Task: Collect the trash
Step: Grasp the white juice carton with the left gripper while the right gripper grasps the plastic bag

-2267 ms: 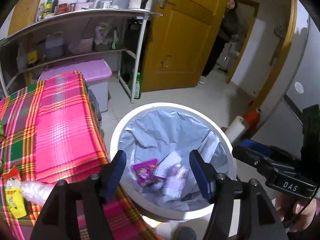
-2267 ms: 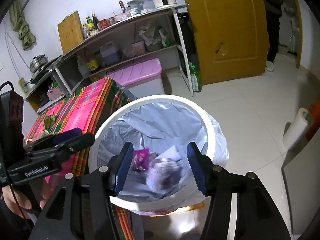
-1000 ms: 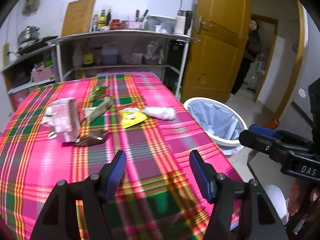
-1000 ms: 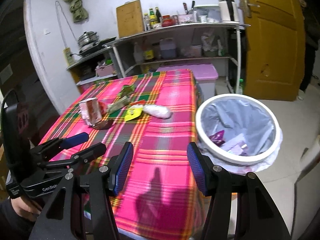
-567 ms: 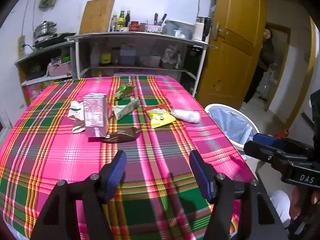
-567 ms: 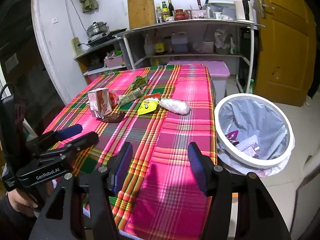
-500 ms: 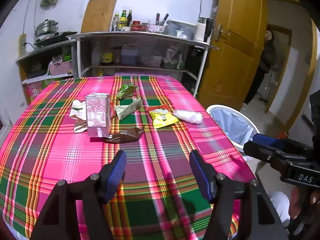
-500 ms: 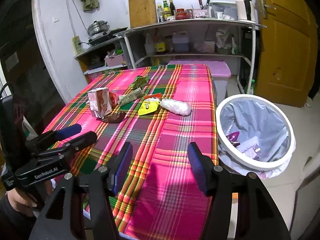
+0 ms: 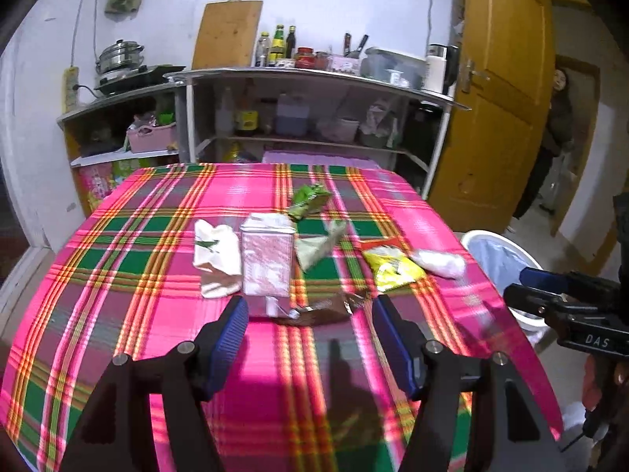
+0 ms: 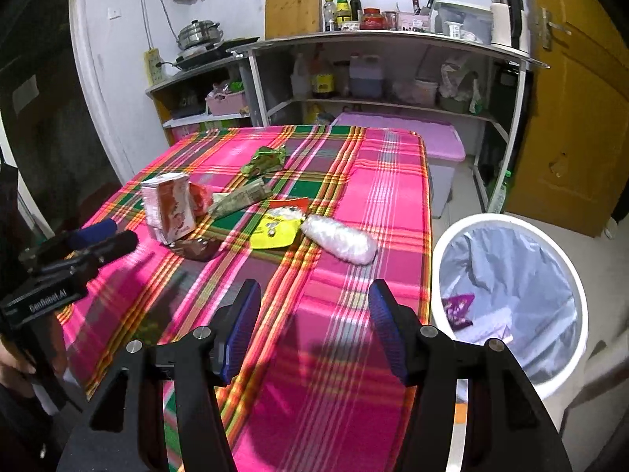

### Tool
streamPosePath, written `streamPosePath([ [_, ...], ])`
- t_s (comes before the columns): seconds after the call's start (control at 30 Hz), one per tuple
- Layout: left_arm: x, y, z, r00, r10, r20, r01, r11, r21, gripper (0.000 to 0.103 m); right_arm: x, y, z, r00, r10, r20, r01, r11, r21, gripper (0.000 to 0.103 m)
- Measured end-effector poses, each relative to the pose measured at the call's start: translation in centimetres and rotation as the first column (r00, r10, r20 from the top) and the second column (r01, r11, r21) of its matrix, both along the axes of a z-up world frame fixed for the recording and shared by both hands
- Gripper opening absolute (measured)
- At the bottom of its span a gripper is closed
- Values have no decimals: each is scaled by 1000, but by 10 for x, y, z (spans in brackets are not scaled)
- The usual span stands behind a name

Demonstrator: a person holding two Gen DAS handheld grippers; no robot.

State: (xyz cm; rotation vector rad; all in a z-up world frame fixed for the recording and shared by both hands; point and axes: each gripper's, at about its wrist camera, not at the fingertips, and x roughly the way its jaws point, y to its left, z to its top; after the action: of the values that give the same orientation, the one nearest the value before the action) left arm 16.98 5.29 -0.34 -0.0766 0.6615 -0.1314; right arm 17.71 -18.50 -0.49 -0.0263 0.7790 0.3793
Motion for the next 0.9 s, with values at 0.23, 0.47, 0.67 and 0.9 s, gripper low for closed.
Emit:
streamPosePath([
  [0.23, 37, 9, -13, 999, 24, -27, -24, 1000, 19, 65, 38, 1, -12, 1000, 14, -25, -14, 999, -31, 58],
  [0.47, 61, 14, -26, 998, 34, -53, -33, 999, 13, 64, 75, 1, -28, 998, 30, -62, -33, 998, -60, 58],
  [0.67, 72, 18, -35, 996, 27, -85, -28, 1000, -9, 41, 92, 11, -40, 994, 68, -89, -75, 994, -81, 58],
  [0.9, 71, 18, -35, 996, 6, -84, -9, 999, -34, 38, 96, 24, -51, 987, 104, -119, -115, 989, -91, 28],
])
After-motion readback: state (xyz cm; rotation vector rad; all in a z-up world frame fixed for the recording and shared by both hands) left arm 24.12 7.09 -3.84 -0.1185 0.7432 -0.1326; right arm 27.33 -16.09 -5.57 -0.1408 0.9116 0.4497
